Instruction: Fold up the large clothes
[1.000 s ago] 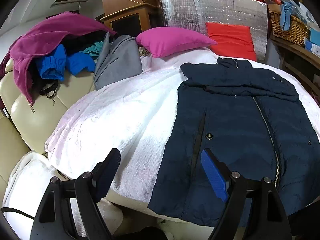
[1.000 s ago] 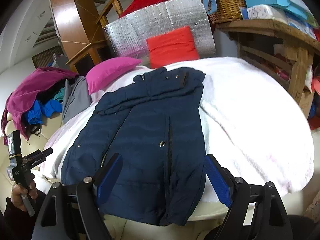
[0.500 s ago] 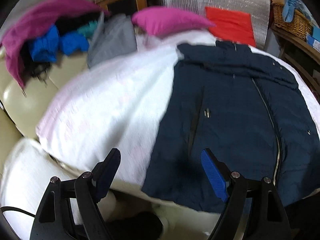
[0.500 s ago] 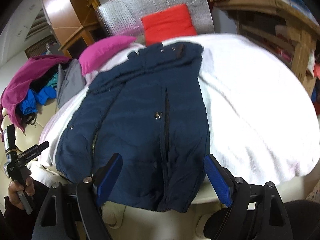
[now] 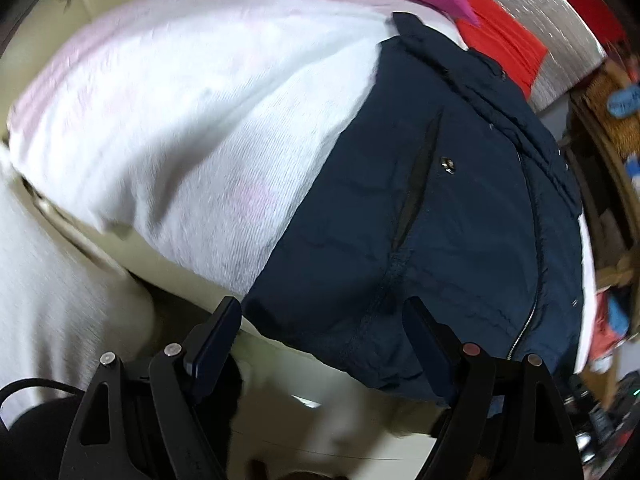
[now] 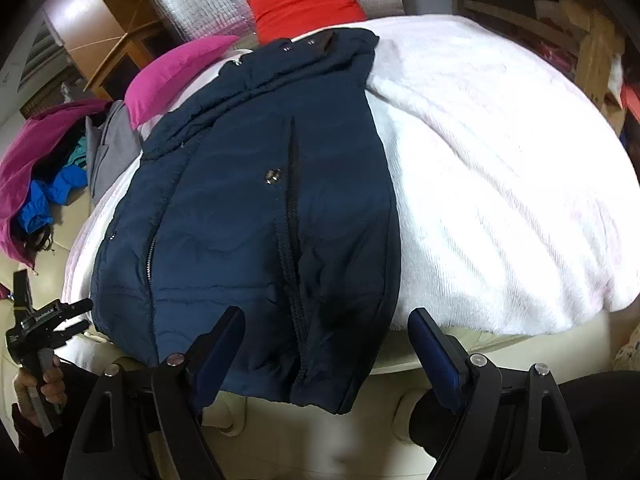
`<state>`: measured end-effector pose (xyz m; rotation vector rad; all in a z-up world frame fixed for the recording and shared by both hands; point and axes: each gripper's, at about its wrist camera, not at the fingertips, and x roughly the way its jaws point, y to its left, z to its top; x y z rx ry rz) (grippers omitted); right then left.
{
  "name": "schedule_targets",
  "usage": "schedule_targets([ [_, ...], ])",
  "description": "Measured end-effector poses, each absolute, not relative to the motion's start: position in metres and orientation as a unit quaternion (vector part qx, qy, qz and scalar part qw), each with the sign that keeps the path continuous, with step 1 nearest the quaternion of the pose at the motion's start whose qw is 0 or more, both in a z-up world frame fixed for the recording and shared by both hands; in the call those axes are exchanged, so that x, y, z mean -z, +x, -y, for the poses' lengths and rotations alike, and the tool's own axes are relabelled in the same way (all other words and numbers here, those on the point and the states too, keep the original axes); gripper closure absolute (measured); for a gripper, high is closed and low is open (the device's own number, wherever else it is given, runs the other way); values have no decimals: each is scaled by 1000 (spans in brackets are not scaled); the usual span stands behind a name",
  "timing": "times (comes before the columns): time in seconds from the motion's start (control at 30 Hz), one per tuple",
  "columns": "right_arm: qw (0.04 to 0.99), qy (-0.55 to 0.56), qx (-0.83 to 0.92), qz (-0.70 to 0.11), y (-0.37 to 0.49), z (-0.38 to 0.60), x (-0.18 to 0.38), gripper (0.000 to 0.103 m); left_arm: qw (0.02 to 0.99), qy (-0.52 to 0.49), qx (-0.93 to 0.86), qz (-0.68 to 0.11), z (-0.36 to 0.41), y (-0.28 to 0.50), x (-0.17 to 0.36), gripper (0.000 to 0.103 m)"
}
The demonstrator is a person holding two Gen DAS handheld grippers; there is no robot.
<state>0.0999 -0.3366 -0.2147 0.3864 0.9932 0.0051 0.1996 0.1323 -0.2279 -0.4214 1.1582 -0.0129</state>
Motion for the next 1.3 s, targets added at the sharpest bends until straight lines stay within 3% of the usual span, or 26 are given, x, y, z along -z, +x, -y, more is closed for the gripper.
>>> schedule_targets([
  [0.17, 851, 213, -5, -480, 102, 343, 223, 17, 798, -253, 31, -546, -141, 198, 238, 21],
  [0.2, 849, 219, -4, -481, 103, 345, 225, 17, 801, -248, 35, -544, -141, 196, 238, 30],
  [0.23, 847, 226, -3, -480, 103, 347, 226, 17, 803, -243, 40, -543, -139, 196, 237, 46],
  [0.3, 844, 241, -1, -479, 103, 350, 229, 17, 808, -226, 48, -542, -133, 195, 234, 55],
  [0.43, 834, 279, -4, -477, 105, 357, 236, 17, 808, -221, 53, -544, -129, 199, 233, 55],
  [0.57, 820, 299, -14, -489, 112, 352, 250, 17, 804, -231, 58, -545, -127, 207, 235, 45],
  [0.67, 814, 286, -57, -502, 115, 332, 254, 19, 813, -217, 64, -536, -119, 206, 229, 47],
  [0.73, 831, 246, -81, -493, 113, 314, 245, 20, 826, -205, 75, -519, -112, 205, 222, 66],
  [0.77, 838, 231, -89, -486, 112, 308, 240, 20, 832, -198, 82, -512, -110, 204, 219, 68],
  [0.87, 838, 223, -80, -492, 113, 305, 242, 20, 828, -182, 82, -524, -101, 209, 223, 68],
  [1.0, 800, 271, -48, -533, 120, 317, 265, 19, 813, -202, 85, -539, -97, 218, 233, 60],
  [1.1, 811, 279, -65, -511, 117, 313, 258, 21, 815, -203, 90, -535, -99, 216, 231, 63],
  [1.13, 816, 272, -59, -506, 117, 309, 257, 21, 817, -200, 92, -533, -99, 215, 230, 70],
  [1.23, 821, 253, -39, -511, 119, 306, 257, 37, 825, -188, 89, -525, -99, 213, 226, 83],
  [1.3, 824, 252, -39, -506, 122, 310, 253, 54, 825, -193, 90, -524, -102, 213, 226, 85],
])
